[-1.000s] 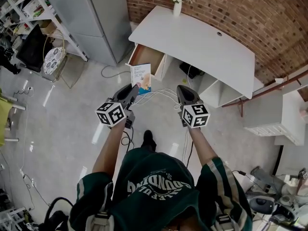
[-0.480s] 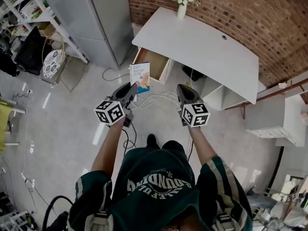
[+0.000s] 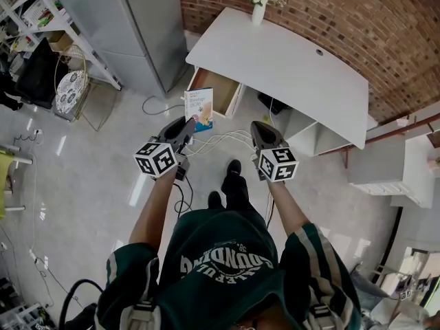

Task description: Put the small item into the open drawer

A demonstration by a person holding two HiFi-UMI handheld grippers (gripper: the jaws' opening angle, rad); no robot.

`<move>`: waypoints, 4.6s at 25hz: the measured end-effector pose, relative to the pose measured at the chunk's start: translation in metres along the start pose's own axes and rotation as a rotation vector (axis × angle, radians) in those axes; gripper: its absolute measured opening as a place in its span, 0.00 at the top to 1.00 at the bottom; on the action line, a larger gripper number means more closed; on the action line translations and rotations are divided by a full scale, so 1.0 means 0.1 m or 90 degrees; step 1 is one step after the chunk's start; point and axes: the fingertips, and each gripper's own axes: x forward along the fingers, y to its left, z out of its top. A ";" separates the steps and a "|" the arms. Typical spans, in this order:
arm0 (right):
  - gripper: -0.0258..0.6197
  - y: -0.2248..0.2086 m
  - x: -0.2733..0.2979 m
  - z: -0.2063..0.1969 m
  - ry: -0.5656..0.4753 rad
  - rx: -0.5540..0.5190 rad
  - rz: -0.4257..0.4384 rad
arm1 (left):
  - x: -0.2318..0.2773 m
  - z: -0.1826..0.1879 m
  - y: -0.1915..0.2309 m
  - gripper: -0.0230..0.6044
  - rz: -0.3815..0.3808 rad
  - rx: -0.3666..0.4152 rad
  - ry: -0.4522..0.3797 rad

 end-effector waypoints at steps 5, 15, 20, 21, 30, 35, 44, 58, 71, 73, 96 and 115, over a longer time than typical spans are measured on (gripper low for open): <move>0.92 -0.04 0.14 0.03 0.001 -0.005 0.007 | 0.11 0.02 0.08 0.80 0.003 0.001 0.002; 0.92 -0.28 0.70 0.10 0.010 0.008 0.020 | 0.53 0.12 0.44 0.80 0.016 0.013 0.031; 0.92 -0.51 1.08 0.20 0.019 0.014 0.028 | 0.89 0.22 0.68 0.80 0.029 0.019 0.047; 0.92 -0.57 1.15 0.23 0.020 0.014 0.030 | 0.97 0.24 0.71 0.80 0.030 0.019 0.050; 0.92 -0.96 1.80 0.44 0.031 0.030 0.052 | 1.58 0.38 0.96 0.80 0.033 0.047 0.081; 0.92 -1.17 2.07 0.48 0.038 0.038 0.064 | 1.82 0.39 1.07 0.80 0.045 0.052 0.099; 0.92 -1.29 2.40 0.39 0.066 0.040 0.096 | 2.01 0.30 1.24 0.80 0.065 0.055 0.127; 0.92 -1.27 2.66 0.28 0.087 0.037 0.086 | 2.02 0.16 1.59 0.80 0.084 0.071 0.177; 0.92 -1.11 2.83 0.03 0.130 0.019 0.080 | 2.08 -0.14 1.99 0.80 0.061 0.072 0.229; 0.92 -1.09 2.85 -0.05 0.141 0.021 0.080 | 2.10 -0.21 2.07 0.80 0.059 0.077 0.238; 0.92 -1.05 3.27 -0.96 0.218 0.036 0.063 | 2.41 -1.14 2.86 0.80 0.053 0.122 0.329; 0.92 -0.98 3.22 -1.53 0.255 0.077 0.061 | 3.02 -1.95 3.15 0.80 0.062 0.172 0.405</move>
